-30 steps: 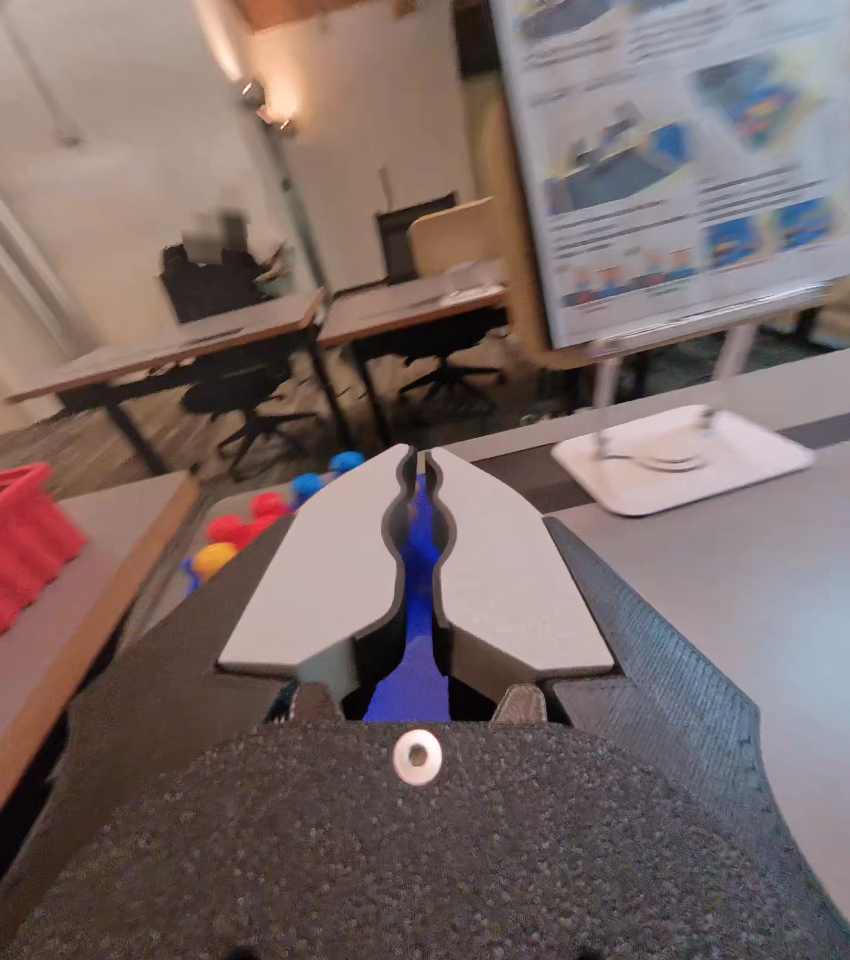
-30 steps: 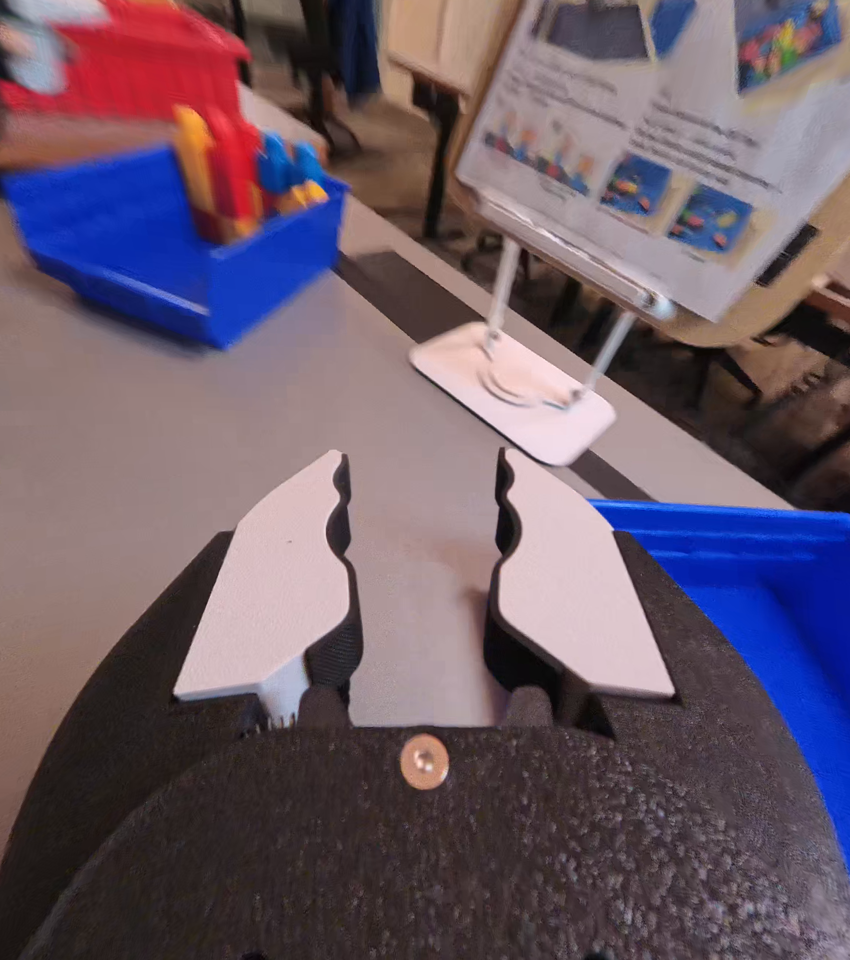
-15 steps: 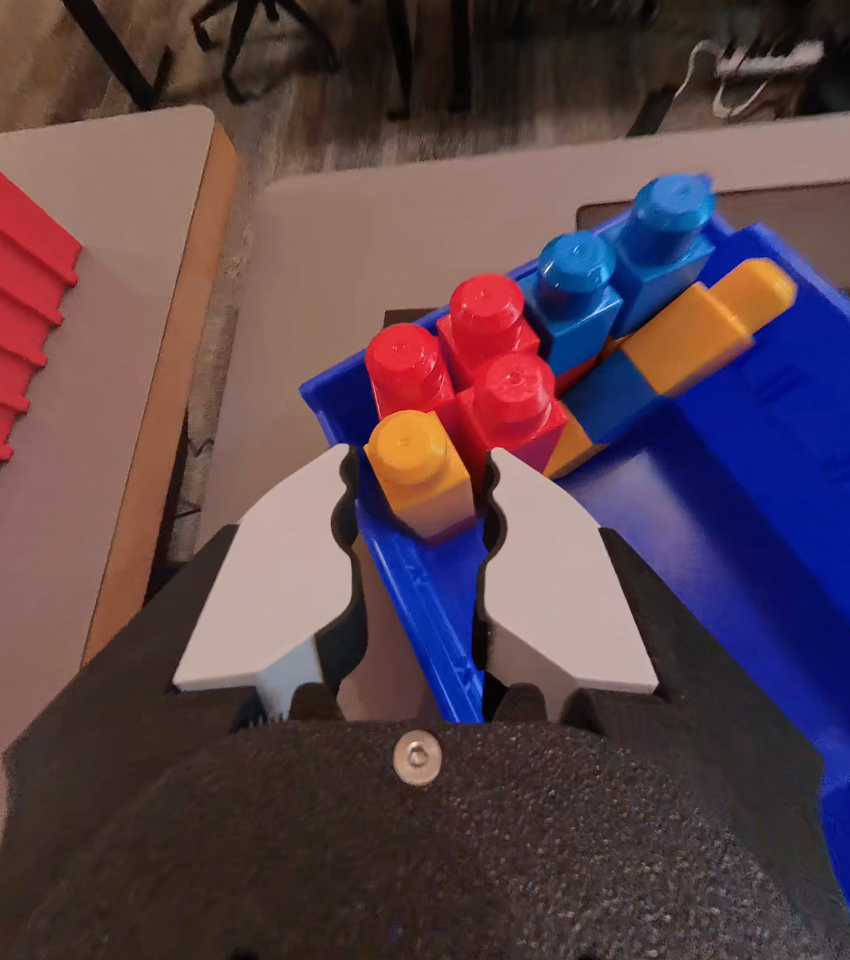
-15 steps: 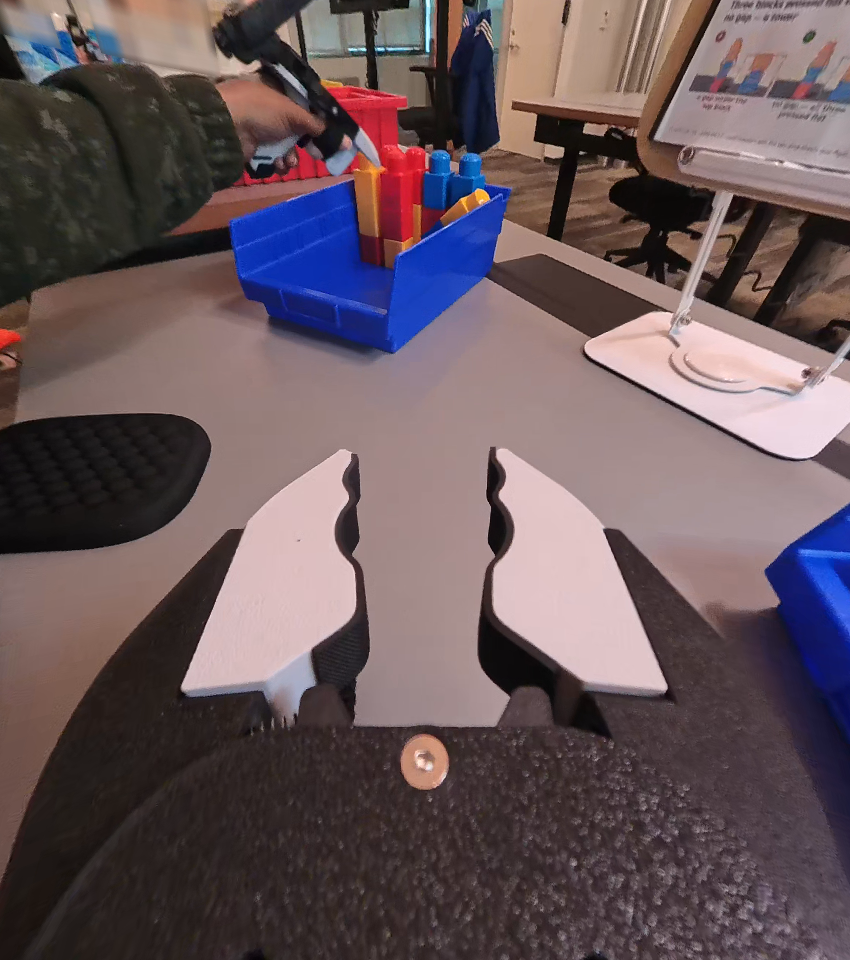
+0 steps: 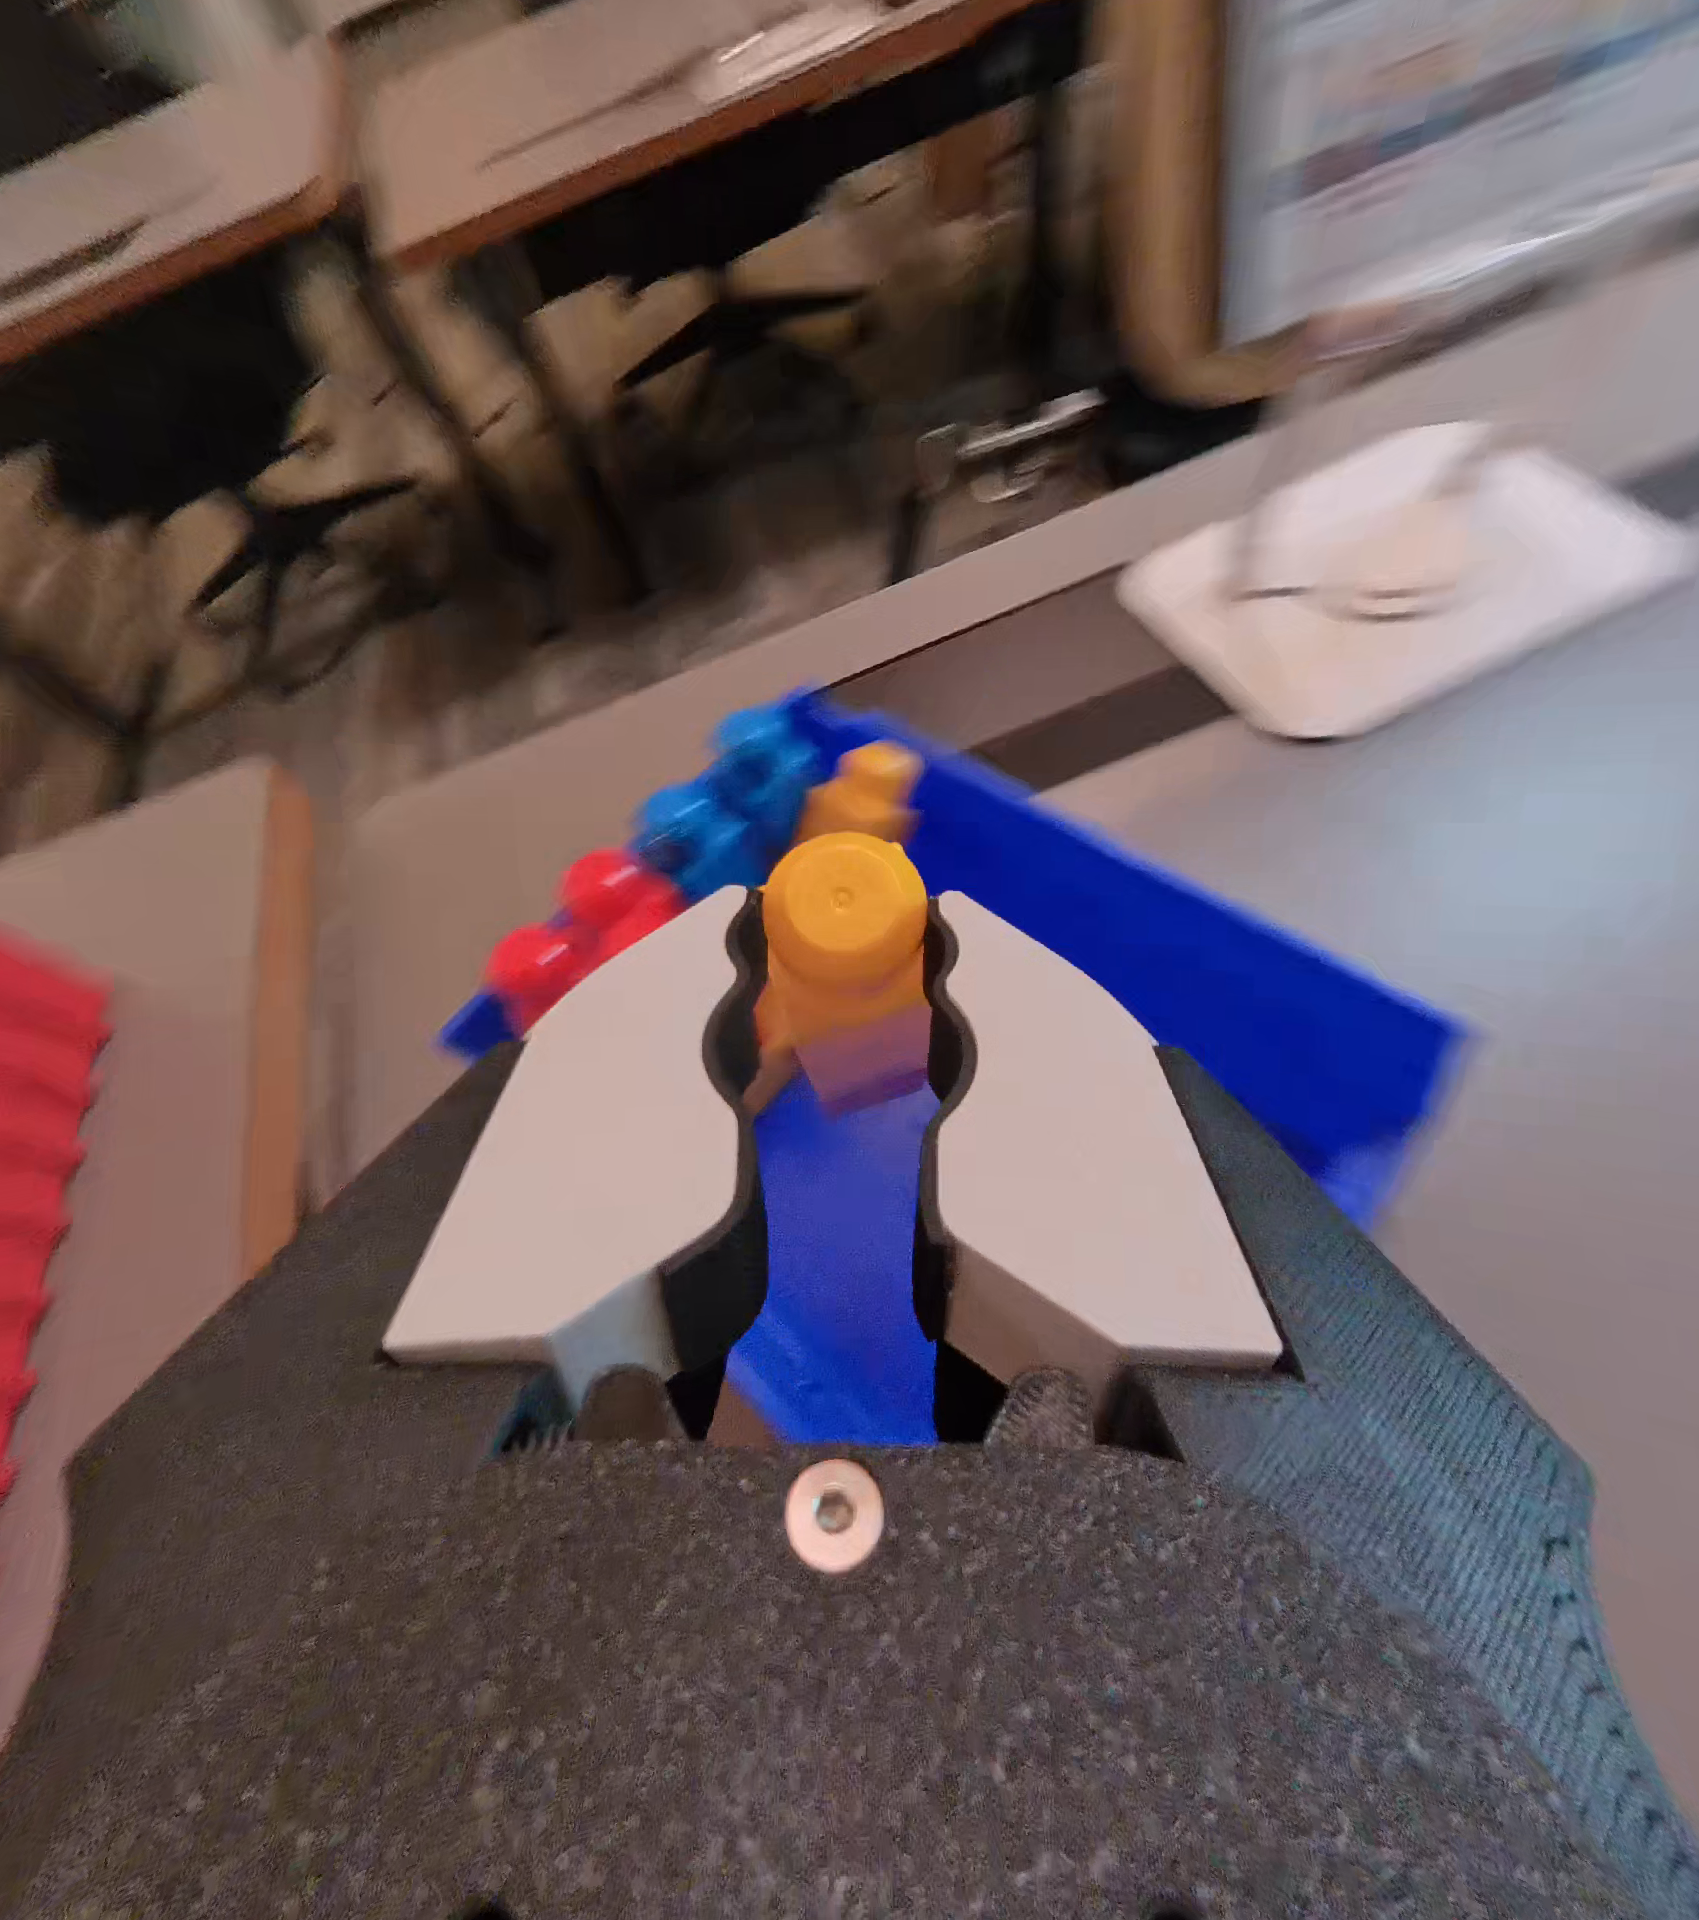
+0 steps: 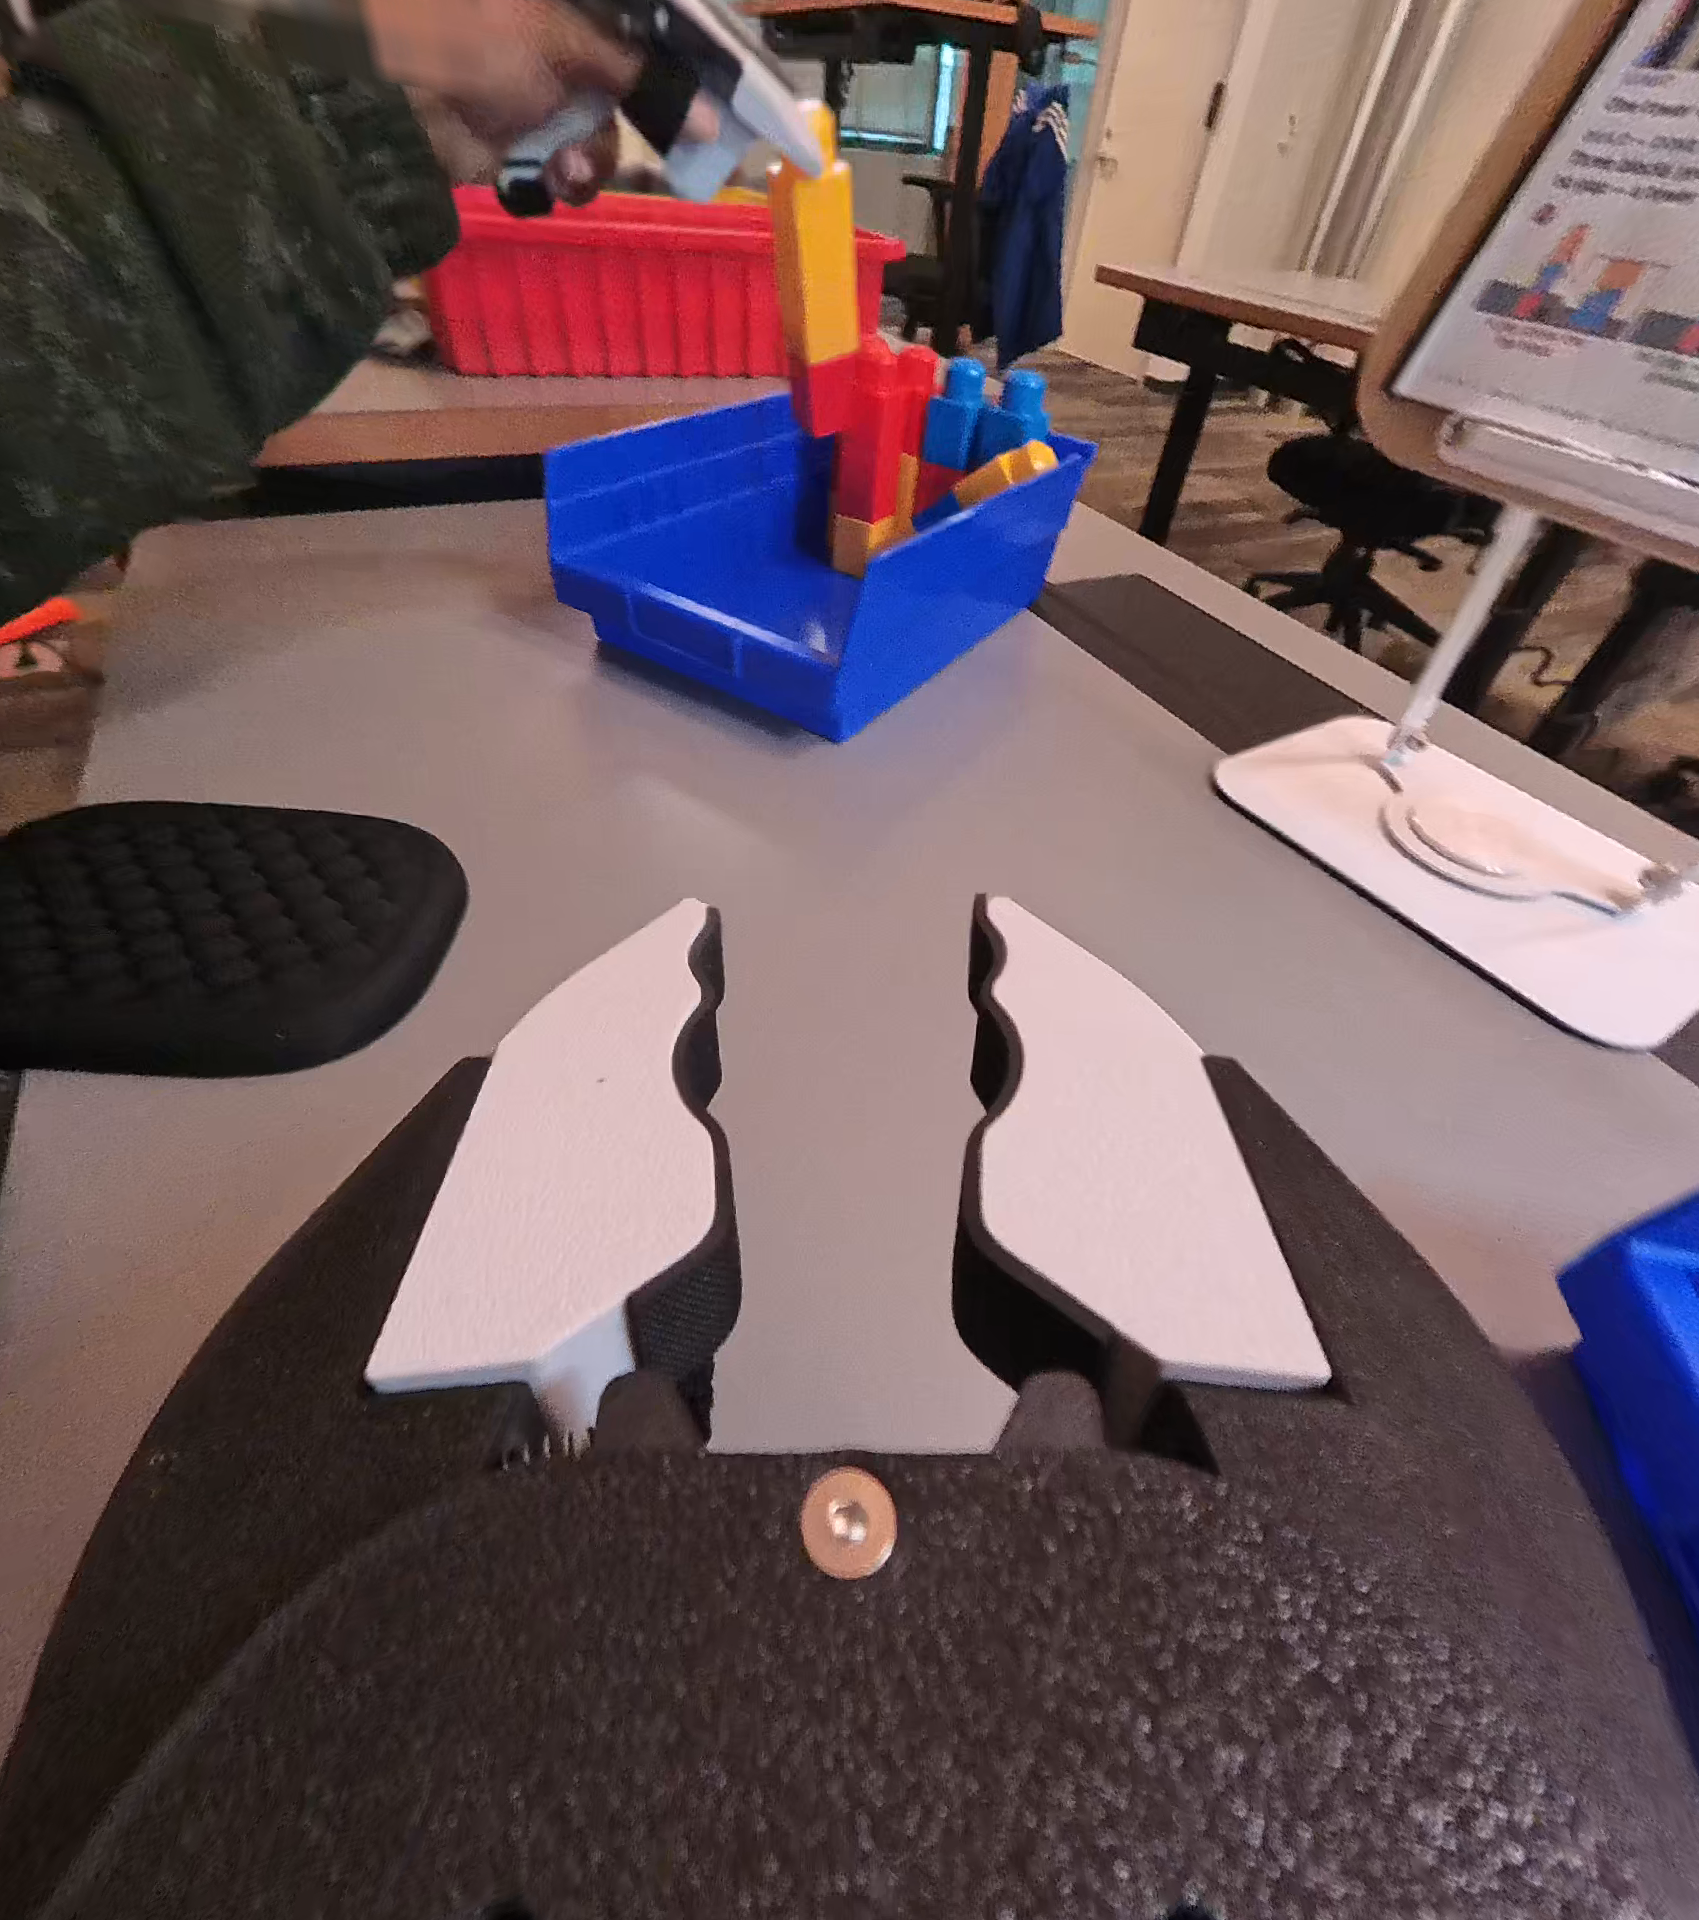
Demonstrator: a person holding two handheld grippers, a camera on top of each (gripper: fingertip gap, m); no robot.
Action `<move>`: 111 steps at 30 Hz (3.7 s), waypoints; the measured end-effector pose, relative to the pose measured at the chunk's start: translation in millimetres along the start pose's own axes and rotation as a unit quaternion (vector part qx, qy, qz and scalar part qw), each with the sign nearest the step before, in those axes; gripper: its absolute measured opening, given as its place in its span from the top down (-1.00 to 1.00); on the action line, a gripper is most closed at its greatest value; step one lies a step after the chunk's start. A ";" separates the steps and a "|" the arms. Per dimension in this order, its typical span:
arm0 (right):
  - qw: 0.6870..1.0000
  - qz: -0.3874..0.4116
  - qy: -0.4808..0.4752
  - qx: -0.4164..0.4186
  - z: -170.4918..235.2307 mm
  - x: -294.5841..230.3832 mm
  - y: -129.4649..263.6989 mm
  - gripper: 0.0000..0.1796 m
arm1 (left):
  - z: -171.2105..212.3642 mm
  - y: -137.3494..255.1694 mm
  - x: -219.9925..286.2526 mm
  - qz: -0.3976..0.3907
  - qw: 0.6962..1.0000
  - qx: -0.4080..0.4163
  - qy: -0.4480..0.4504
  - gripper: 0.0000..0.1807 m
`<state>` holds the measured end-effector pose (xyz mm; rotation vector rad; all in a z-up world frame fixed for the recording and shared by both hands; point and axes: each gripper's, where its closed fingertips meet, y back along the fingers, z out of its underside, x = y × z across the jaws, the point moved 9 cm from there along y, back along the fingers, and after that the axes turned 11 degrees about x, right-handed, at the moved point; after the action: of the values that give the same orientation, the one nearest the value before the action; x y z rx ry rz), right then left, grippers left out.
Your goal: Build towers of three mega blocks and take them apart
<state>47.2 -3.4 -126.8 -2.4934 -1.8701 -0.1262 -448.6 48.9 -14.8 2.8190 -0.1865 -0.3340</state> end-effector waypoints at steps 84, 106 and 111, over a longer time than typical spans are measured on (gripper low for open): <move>0.893 0.193 -0.163 -0.373 78.6 291.1 7.9 0.59 | 72.8 -12.8 292.2 0.426 0.889 0.167 -0.011 0.60; 0.956 -0.208 0.046 -0.201 -38.0 51.7 -54.7 0.40 | 73.9 -8.8 311.7 0.459 0.873 0.167 -0.019 0.59; 0.940 -0.266 0.041 -0.212 -22.9 7.7 -80.7 0.61 | 73.9 -2.5 319.4 0.470 0.866 0.165 -0.047 0.60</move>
<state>-29.2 25.2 -105.9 -2.0553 -2.6599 -0.6957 -158.5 -20.6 -150.8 2.6005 -1.6863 -0.2072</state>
